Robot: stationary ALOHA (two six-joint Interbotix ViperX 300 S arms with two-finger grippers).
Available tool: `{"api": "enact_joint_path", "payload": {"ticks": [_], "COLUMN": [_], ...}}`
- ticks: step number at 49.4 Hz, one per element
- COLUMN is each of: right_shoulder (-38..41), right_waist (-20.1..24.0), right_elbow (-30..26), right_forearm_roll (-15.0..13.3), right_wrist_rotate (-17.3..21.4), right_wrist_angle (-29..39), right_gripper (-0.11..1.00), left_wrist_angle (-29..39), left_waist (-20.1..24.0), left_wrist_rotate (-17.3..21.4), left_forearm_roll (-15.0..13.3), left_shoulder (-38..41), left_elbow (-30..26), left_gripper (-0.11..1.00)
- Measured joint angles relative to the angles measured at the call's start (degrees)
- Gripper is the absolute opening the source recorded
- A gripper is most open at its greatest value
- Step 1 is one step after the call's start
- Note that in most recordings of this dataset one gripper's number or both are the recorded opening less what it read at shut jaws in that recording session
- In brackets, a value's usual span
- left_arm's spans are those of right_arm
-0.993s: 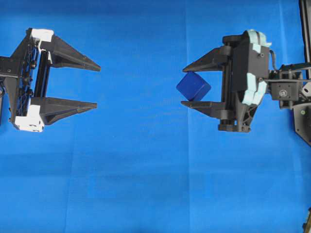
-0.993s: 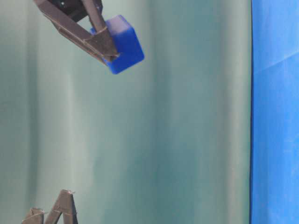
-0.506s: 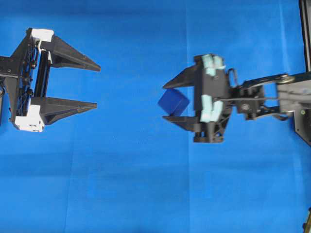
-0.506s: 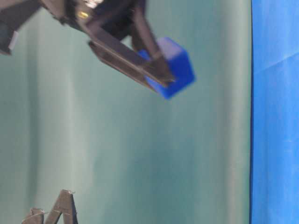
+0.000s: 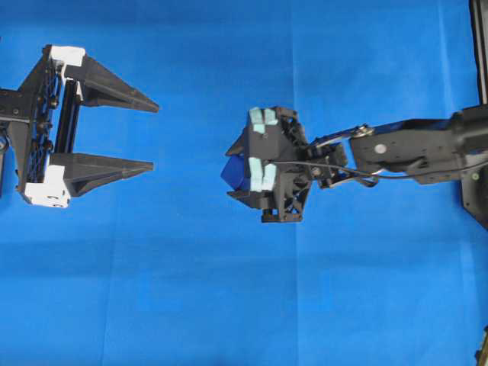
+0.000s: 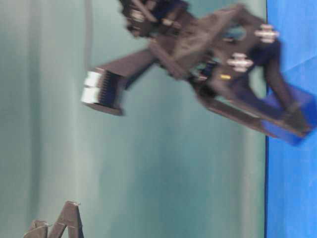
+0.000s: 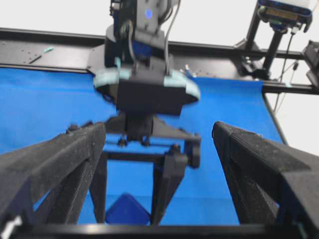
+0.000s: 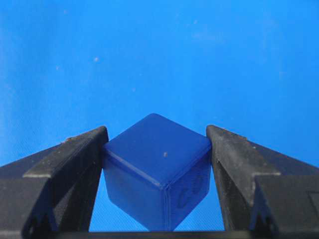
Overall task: Handover the blue block to the right arm after grasping it with the left arm, then place it in the designated position.
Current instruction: 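Move the held cube toward the table center and lower it, then open the right gripper to release the cube onto the table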
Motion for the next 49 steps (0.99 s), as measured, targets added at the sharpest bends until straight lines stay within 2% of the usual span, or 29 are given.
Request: {"api": "enact_joint_path", "payload": {"ticks": [13, 23, 49], "right_shoulder": [4.92, 8.35, 10.55], "right_waist": [-0.88, -1.67, -1.93], "right_elbow": [-2.11, -3.6, -3.87], "right_forearm_roll": [0.18, 0.18, 0.18], "right_wrist_rotate": [0.0, 0.0, 0.0], "right_wrist_angle": [-5.1, -5.8, -8.7], "right_gripper": [0.56, 0.56, 0.56], "left_wrist_angle": [-0.09, -0.09, -0.09], "left_waist": [0.0, 0.0, 0.0], "left_wrist_rotate": [0.0, 0.0, -0.09], "left_forearm_roll": [0.0, 0.0, 0.0], "left_shoulder": [0.18, 0.18, 0.26], "left_elbow": [0.0, 0.0, 0.0], "left_gripper": [0.93, 0.93, 0.93]}}
